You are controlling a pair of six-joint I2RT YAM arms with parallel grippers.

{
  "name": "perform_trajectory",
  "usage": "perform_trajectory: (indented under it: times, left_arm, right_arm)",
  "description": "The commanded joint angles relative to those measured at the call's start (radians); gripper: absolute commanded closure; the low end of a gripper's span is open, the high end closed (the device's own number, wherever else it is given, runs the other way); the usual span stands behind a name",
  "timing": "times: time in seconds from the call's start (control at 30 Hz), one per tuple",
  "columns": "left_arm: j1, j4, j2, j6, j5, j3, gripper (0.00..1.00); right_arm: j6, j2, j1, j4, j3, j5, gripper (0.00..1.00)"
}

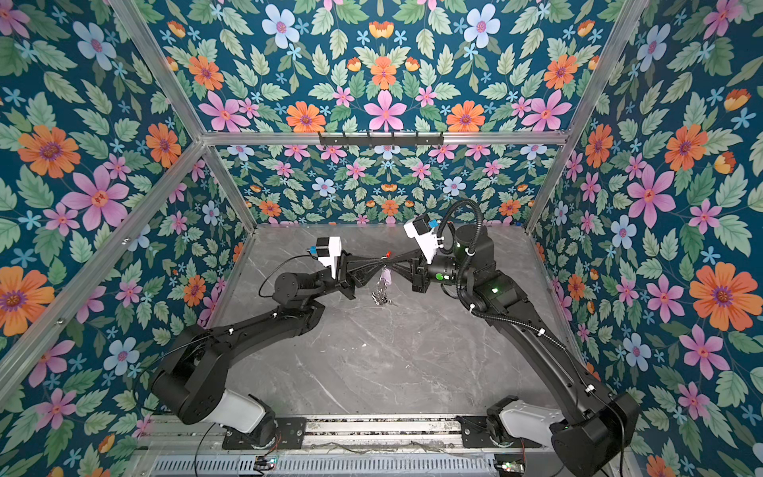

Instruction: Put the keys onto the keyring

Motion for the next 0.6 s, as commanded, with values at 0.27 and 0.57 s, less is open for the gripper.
perform_trajectory:
  times: [0.27,0.57]
  left_arm:
    - [0.000,0.011,-0.024,0.056,0.002,-0.046,1.00]
    - [0.009,-0.413,-0.215,0.390,-0.077,-0.215,1.00]
  right_arm:
    - [0.000,-0.012,0.002,0.020,-0.015,0.048,0.84]
    - [-0.020,-0.127,0.001,0.091,-0.270,0.383,0.42]
